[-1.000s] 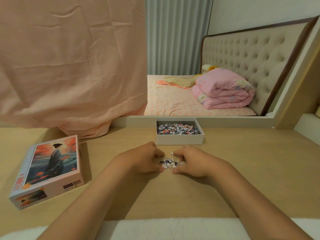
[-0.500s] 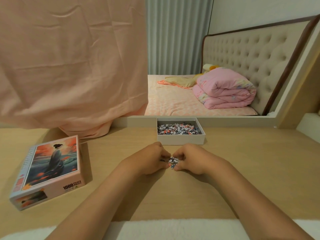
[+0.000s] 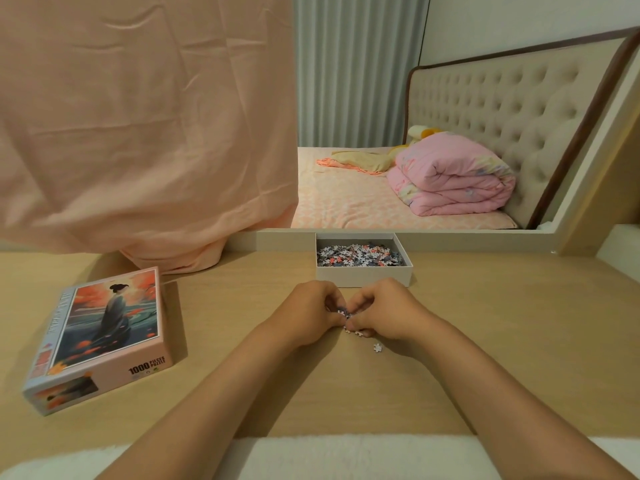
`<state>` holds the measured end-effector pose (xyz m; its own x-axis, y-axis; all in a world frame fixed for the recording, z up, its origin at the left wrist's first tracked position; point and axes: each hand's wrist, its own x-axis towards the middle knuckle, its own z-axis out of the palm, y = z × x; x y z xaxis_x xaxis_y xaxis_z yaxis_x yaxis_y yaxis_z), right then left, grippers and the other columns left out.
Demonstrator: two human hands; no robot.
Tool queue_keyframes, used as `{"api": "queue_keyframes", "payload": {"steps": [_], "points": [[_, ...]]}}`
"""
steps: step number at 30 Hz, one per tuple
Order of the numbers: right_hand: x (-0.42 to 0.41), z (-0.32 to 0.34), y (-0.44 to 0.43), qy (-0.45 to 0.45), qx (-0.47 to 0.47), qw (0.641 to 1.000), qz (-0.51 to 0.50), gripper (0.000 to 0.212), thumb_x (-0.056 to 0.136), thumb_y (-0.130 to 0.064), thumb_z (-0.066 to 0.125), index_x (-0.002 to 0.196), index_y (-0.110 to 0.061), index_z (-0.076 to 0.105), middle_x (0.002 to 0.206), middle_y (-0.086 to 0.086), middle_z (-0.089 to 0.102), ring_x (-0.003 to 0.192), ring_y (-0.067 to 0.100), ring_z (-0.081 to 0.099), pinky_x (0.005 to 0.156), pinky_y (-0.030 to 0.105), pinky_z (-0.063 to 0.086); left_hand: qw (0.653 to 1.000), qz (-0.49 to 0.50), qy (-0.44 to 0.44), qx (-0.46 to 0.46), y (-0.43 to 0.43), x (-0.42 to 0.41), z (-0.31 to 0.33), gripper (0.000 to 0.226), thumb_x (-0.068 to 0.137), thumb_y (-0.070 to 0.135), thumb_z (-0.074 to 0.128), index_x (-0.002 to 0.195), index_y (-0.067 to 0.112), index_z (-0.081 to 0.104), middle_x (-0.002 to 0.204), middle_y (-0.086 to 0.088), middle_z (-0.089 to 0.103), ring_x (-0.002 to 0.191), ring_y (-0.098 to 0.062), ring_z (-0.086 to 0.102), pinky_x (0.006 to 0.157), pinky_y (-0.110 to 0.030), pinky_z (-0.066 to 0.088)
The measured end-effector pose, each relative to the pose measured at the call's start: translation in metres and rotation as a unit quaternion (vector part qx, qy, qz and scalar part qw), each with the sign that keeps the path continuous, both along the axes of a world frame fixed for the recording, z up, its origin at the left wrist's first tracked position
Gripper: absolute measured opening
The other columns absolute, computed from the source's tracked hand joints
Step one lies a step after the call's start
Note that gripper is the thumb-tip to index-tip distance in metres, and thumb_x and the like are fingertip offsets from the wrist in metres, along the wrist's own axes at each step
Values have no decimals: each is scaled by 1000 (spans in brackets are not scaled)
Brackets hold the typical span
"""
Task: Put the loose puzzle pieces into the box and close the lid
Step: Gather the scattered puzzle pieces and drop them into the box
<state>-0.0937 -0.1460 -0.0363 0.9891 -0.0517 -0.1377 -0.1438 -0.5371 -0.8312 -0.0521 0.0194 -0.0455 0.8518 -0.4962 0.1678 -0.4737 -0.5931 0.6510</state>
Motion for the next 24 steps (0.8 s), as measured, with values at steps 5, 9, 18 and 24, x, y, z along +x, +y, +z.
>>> {"api": "queue_keyframes", "payload": {"steps": [5, 9, 18, 24], "points": [[-1, 4, -2, -3, 162, 986, -44, 15, 74, 11, 78, 82, 0, 71, 70, 15, 67, 56, 22, 60, 60, 32, 56, 984, 0, 109, -141, -2, 4, 2, 15, 81, -3, 72, 82, 9, 63, 64, -7, 63, 59, -22, 67, 67, -37, 57], [6, 28, -7, -30, 161, 985, -48, 14, 78, 2, 80, 86, -7, 73, 70, 8, 70, 53, 18, 61, 57, 32, 54, 973, -3, 125, -194, -8, 18, 22, 14, 80, 3, 77, 87, 9, 67, 66, -6, 61, 58, -15, 61, 69, -34, 57], [80, 53, -37, -171, -109, 976, -75, 4, 85, -19, 77, 88, -18, 79, 71, -9, 69, 60, 3, 60, 61, 20, 46, 998, -1, -54, 20, -30, 86, 50, 22, 90, 25, 69, 111, 19, 71, 102, 3, 71, 95, -13, 65, 82, -27, 48], [87, 45, -45, -154, -188, 970, -16, 17, 94, -25, 66, 105, -21, 78, 100, -5, 73, 89, 10, 63, 76, 23, 42, 988, -21, -132, 73, -27, 92, 35, 25, 91, 28, 65, 116, 29, 70, 115, 5, 67, 105, -15, 59, 90, -33, 47]]}}
